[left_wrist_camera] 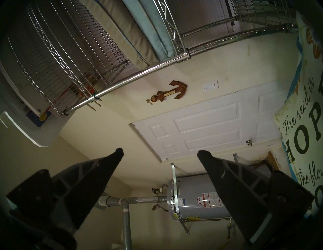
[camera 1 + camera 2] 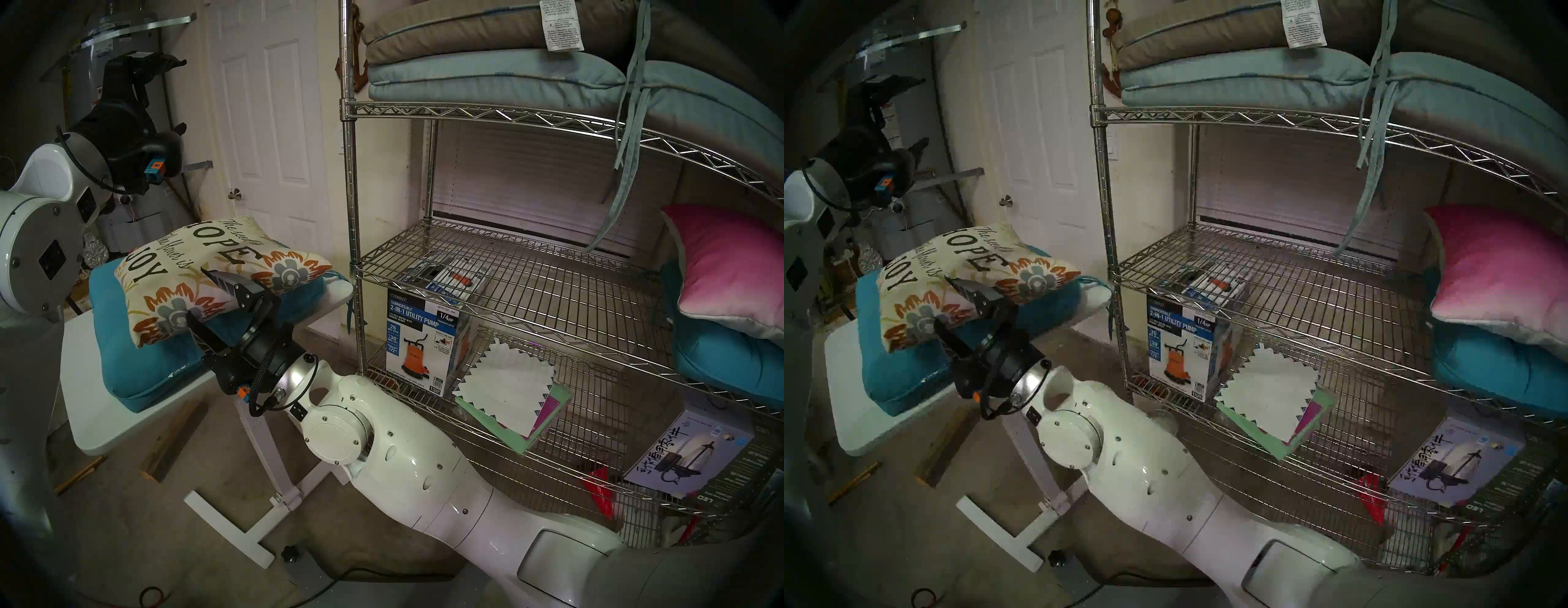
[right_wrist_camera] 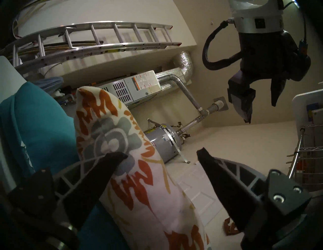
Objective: Put cushion on the shelf
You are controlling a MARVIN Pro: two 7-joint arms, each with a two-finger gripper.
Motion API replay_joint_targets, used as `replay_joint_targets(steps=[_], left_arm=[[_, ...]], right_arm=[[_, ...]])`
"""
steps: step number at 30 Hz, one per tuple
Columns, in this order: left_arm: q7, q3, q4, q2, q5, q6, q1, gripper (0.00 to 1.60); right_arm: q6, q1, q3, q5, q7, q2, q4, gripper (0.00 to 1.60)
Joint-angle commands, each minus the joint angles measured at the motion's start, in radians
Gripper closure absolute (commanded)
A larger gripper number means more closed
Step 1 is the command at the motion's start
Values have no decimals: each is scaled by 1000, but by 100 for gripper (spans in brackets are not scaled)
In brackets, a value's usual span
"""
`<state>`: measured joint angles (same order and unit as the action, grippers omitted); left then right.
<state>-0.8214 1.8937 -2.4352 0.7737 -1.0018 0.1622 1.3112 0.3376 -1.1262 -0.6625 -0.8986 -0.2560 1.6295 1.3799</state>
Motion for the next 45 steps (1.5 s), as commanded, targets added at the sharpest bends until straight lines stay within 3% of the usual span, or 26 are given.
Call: replay_joint_targets(steps=[1, 9, 20, 36, 45], left_arm=[[3, 8, -8, 1, 2, -2, -2, 0], [3, 8, -8, 1, 2, -2, -3, 0], [4, 7, -8, 1, 2, -2, -4, 0], [4, 6, -8, 1, 2, -2, -5, 0], [4, 6, -8, 1, 2, -2, -5, 0]], right_arm=[[-8, 32, -18, -30, -12, -14, -10, 0], [-3, 71, -33, -72, 2, -29, -36, 0], [-13, 90, -41, -83, 36, -2, -35, 0], [-57, 106, -46, -82, 143, 25, 7, 0], [-39, 151, -45, -71, 238, 21, 14, 0]])
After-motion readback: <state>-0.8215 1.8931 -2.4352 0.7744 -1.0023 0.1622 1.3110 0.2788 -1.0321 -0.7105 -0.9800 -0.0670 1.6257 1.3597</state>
